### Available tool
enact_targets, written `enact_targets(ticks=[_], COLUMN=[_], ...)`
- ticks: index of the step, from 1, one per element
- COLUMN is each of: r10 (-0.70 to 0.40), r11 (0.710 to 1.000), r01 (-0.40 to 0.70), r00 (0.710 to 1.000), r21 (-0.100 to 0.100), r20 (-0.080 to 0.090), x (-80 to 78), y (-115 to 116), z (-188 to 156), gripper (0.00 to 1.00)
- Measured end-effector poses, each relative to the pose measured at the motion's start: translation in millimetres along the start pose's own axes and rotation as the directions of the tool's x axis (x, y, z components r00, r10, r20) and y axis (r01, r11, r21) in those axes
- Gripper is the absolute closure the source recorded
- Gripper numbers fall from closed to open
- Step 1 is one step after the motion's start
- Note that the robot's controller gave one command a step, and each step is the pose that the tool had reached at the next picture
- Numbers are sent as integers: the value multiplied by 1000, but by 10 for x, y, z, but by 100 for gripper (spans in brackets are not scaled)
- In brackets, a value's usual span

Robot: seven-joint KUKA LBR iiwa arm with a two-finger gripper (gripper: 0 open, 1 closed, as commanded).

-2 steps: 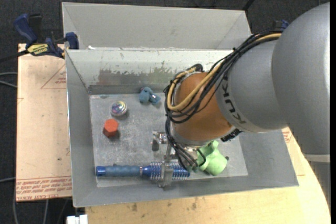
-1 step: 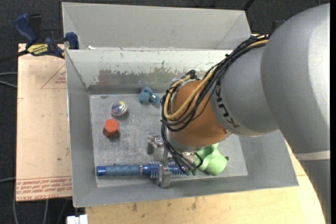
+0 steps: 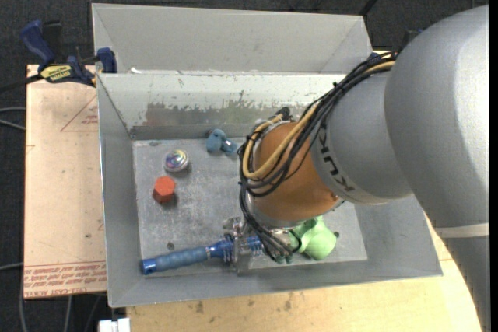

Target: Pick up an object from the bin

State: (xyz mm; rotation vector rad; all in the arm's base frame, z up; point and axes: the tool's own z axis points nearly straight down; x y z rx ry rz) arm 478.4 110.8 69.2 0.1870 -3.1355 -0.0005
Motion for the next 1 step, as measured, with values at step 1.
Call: enact_targets(ticks=[1], r10=[-10], r11=[1000], r01=[10], r00=[1000], r21=[0], r20=[8], x=[-7], y=[-55], z=[-1336], gripper=[100])
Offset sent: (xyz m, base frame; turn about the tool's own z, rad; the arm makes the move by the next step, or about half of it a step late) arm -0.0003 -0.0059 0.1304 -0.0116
